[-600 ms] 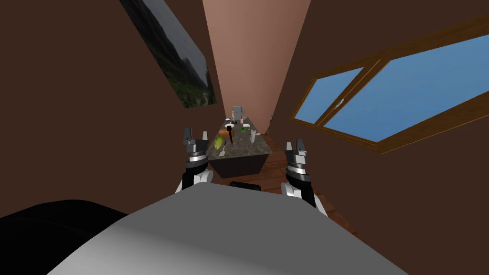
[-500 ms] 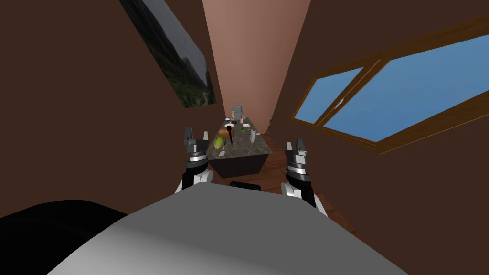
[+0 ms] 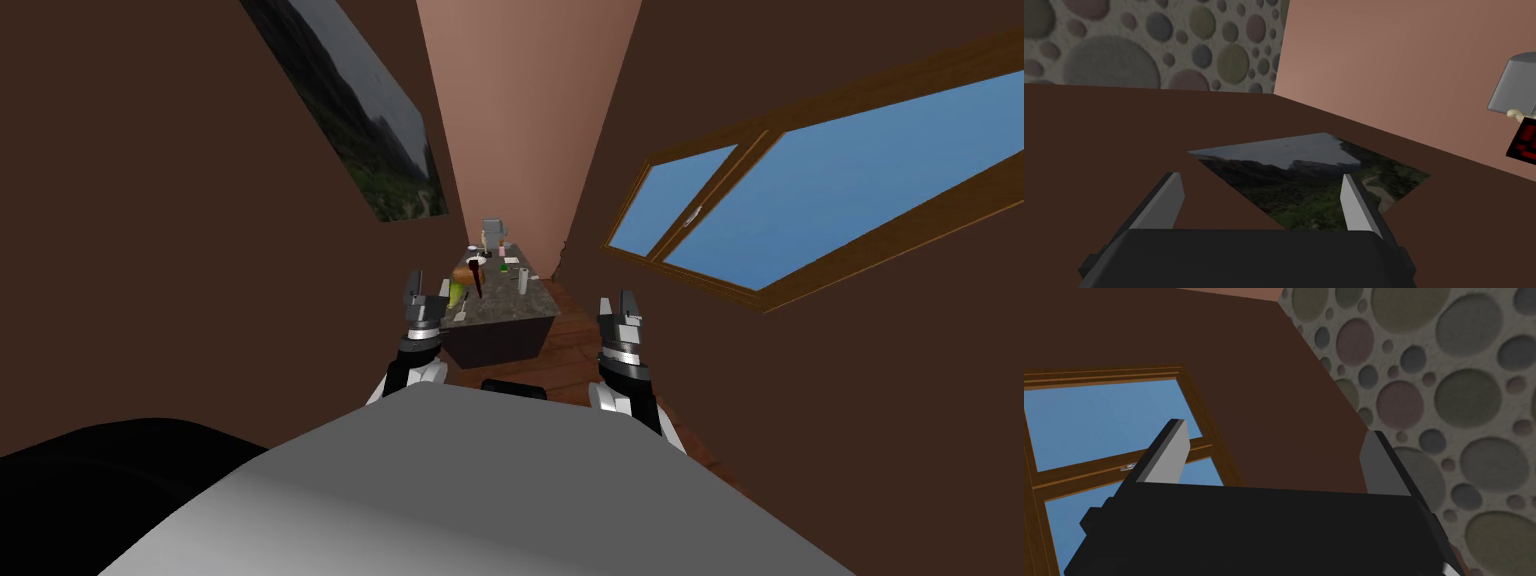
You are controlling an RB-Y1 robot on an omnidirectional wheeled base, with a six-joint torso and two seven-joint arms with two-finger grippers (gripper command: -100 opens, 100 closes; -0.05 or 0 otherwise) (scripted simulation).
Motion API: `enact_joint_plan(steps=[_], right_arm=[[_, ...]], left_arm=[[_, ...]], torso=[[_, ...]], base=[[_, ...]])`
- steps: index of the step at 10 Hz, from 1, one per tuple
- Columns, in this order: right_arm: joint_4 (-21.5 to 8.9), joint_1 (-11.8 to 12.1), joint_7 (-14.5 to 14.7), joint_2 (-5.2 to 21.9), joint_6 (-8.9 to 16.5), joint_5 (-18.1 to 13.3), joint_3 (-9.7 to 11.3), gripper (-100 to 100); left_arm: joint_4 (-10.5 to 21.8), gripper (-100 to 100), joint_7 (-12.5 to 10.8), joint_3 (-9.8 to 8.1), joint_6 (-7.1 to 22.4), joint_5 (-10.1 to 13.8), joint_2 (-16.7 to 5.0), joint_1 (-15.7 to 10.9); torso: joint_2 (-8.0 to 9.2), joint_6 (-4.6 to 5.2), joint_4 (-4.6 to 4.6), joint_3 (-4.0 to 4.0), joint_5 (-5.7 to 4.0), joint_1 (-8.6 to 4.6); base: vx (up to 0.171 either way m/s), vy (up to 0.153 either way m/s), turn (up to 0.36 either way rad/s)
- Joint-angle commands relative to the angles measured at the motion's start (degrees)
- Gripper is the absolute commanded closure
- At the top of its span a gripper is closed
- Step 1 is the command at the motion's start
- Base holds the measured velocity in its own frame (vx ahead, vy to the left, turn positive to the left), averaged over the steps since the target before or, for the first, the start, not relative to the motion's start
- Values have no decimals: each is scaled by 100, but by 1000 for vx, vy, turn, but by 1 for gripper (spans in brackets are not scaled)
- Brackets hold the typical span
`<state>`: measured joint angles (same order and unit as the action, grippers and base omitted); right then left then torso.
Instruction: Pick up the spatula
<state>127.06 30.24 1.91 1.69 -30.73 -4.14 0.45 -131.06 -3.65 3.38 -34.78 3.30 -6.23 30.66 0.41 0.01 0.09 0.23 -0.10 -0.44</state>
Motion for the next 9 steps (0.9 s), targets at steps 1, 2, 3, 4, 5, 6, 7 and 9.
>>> enact_joint_plan(steps=[1,2,3,4,5,6,7,9], right_arm=[[0,0,0,0,0,0,0,0],[0,1,0,0,0,0,0,0],[0,1,0,0,0,0,0,0],[0,0,0,0,0,0,0,0],[0,1,0,0,0,0,-1,0],[0,1,0,0,0,0,0,0],[0,1,0,1,0,0,-1,0],[0,1,0,1,0,0,-1,0]], left_arm=[[-8,-100,28,98,48,54,-184,-3],[34,-100,70,286,61,151,-392,33],[86,-100,114,489,73,260,-556,78],[86,-100,114,491,73,260,-678,78],[150,-100,159,709,85,379,-879,132],[150,-100,159,709,85,379,-955,132],[225,-100,205,938,99,509,-1172,197],[313,-100,250,1177,115,649,-1447,272]], torso=[[0,0,0,0,0,0],[-10,-1,-1,-5,1,10],[-19,0,-3,-10,2,14],[-11,0,-3,-7,2,9],[-13,-2,-2,-7,2,12],[-18,0,-3,-10,1,7],[-27,-2,-5,-15,2,14],[-30,-2,-6,-16,3,21]], base=[[-68,-85,-13],[-40,-76,-62],[-83,-96,-89],[-65,-85,-33],[-46,-102,-103],[-21,-81,-30],[-22,-76,-89],[-29,-82,-85]])
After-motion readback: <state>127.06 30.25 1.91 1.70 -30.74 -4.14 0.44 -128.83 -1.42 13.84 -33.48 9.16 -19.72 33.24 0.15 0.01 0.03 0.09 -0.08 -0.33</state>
